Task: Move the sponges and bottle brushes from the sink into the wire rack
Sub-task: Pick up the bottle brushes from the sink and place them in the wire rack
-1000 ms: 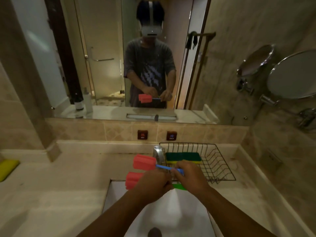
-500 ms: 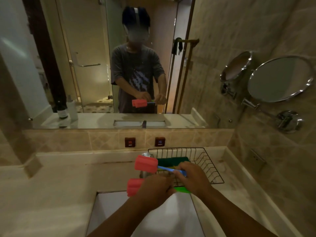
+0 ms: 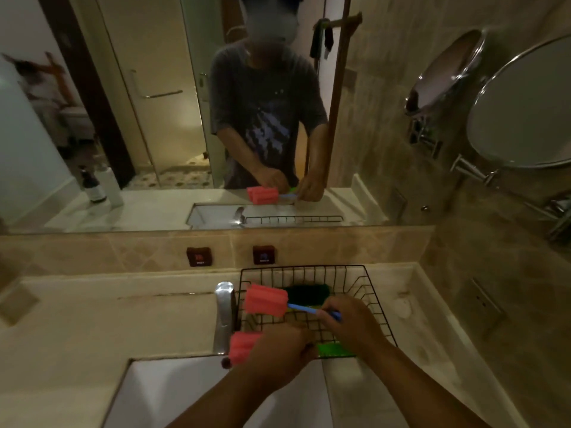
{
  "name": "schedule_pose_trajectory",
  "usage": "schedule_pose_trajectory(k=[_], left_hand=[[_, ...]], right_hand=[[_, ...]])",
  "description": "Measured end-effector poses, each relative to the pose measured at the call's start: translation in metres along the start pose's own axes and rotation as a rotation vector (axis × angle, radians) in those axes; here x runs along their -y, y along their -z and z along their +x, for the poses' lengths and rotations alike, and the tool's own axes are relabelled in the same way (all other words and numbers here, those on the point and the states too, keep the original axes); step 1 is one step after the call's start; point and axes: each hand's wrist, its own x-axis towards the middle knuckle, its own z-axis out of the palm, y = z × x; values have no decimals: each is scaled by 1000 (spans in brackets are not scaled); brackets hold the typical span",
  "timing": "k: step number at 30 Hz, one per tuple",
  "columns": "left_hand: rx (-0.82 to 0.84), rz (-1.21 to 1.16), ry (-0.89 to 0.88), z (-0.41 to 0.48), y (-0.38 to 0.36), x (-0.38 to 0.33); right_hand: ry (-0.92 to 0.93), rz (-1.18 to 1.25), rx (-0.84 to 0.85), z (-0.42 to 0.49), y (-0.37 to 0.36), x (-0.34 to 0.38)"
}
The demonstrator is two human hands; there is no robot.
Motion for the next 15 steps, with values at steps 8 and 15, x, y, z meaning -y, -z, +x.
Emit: schedule_pose_trajectory(k=[8, 15], left_hand=[[99, 25, 84, 54, -42, -2], [122, -1, 154, 74, -68, 20]], right_hand=[[-8, 47, 117, 32, -24, -57], [32, 19, 226, 58, -54, -76]])
